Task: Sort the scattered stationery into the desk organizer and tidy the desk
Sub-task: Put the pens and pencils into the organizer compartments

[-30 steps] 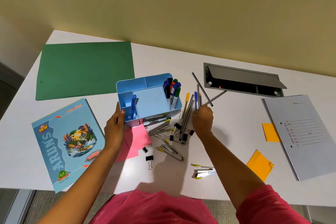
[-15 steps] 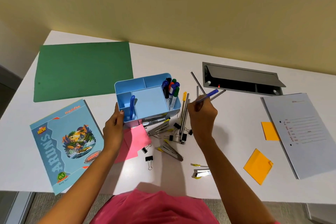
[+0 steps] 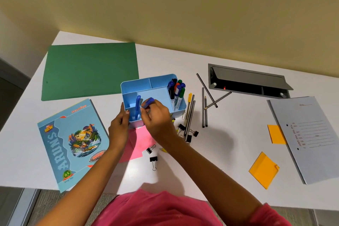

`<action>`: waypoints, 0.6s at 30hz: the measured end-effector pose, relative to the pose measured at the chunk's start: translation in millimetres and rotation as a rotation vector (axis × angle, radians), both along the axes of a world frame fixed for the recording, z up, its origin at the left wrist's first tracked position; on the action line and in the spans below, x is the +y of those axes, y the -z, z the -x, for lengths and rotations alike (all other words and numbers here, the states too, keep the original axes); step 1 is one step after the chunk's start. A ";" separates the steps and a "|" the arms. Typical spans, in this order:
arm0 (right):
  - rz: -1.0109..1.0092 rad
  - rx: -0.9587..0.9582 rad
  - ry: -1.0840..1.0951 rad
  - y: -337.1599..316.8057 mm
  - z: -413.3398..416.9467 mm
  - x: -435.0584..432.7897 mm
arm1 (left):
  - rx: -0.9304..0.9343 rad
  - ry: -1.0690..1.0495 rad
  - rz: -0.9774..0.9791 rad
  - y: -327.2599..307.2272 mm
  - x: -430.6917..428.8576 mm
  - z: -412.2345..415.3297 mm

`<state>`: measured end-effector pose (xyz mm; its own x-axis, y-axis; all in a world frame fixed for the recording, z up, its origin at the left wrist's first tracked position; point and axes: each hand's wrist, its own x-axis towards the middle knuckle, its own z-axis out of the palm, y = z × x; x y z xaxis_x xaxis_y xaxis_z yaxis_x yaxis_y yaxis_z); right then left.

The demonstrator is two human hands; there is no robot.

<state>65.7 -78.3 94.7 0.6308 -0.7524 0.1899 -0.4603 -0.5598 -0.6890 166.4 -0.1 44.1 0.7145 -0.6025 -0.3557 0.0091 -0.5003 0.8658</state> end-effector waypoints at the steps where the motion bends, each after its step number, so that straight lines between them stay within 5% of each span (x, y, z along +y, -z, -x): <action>1: -0.051 0.053 0.007 2.8 -3.6 0.6 | -0.001 0.003 0.004 0.4 0.5 -0.2; 4: -0.034 0.131 -0.009 4.8 -8.9 2.7 | -0.002 0.007 0.005 3.5 1.8 -0.9; 13: 0.149 -0.118 0.078 -4.7 8.4 -2.9 | 0.011 0.006 -0.002 1.3 -0.5 -0.5; 18: 0.088 -0.270 0.436 -2.0 39.3 -31.1 | 0.029 0.004 0.014 6.0 1.7 -2.9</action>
<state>26.4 -109.4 96.7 0.1824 -0.9082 0.3768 -0.4759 -0.4169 -0.7744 169.3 1.6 38.1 0.7016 -0.6102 -0.3680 0.0329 -0.4881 0.8722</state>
